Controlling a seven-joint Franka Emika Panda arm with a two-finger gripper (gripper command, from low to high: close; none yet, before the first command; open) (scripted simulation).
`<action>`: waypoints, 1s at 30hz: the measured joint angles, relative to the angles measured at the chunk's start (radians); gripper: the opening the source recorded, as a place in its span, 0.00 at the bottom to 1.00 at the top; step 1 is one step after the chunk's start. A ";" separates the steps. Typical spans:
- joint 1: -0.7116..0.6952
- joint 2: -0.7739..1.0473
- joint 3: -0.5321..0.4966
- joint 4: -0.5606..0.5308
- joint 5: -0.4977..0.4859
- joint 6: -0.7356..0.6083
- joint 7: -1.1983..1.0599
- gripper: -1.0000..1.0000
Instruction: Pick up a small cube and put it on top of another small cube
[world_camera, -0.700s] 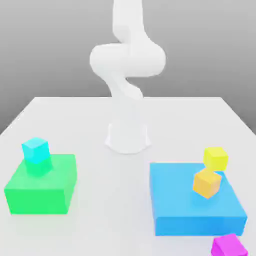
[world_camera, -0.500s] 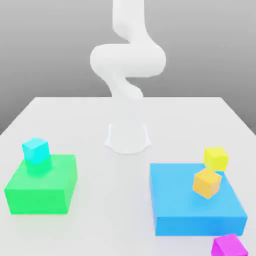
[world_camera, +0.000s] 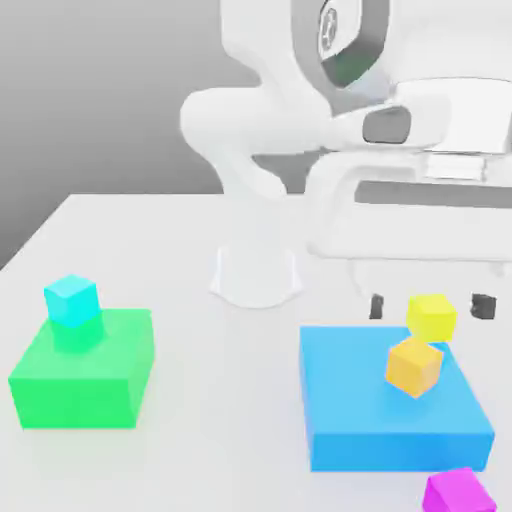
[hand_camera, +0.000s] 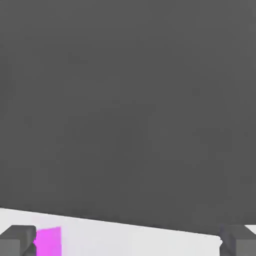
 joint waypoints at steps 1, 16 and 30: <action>0.007 0.036 0.003 0.003 -0.006 0.009 0.009 0.50; 0.124 0.490 -0.020 0.057 -0.072 0.200 0.101 0.00; -0.012 0.210 -0.091 -0.073 -0.003 0.050 0.115 0.00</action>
